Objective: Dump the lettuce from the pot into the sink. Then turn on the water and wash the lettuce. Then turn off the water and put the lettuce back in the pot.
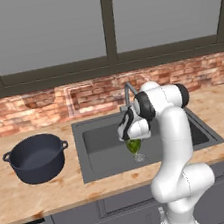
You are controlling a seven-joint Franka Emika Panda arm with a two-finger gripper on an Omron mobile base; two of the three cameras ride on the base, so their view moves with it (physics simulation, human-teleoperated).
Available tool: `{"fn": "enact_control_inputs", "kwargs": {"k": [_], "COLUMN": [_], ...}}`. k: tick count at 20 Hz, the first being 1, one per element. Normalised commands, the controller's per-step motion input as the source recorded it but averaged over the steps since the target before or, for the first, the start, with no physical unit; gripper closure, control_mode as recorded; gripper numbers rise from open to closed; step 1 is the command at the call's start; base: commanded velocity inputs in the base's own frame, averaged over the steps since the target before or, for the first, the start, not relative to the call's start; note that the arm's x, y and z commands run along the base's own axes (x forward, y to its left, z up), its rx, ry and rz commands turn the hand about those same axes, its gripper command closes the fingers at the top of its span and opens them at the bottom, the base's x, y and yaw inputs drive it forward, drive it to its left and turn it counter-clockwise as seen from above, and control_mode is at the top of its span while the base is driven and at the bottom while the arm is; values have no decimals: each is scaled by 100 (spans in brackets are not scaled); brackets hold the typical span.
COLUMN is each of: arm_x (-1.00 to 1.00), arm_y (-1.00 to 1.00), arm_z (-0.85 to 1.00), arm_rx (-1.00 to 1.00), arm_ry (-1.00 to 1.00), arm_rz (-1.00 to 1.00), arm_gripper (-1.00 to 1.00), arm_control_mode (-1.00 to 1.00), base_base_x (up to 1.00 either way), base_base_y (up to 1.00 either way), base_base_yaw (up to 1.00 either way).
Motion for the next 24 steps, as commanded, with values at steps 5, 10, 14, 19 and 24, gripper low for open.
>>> {"fn": "enact_control_inputs", "kwargs": {"k": [5,10,14,19,24], "arm_x": [-16,-22,-7,-3,0], "arm_y": [2,8,19,28,25], "arm_z": [0,0,0,26,49], "arm_rx": [1,0,0,0,0], "arm_ry": [0,0,0,-3,-1], "arm_rz": [-7,-7,-5,-2,0], "arm_gripper": [100,100,100,100,100], "arm_control_mode": [-100,-100,-100,-100,-100], "base_base_x": [0,0,0,0,0], "base_base_y": [0,0,0,0,0], "base_base_yaw": [0,0,0,0,0]}}
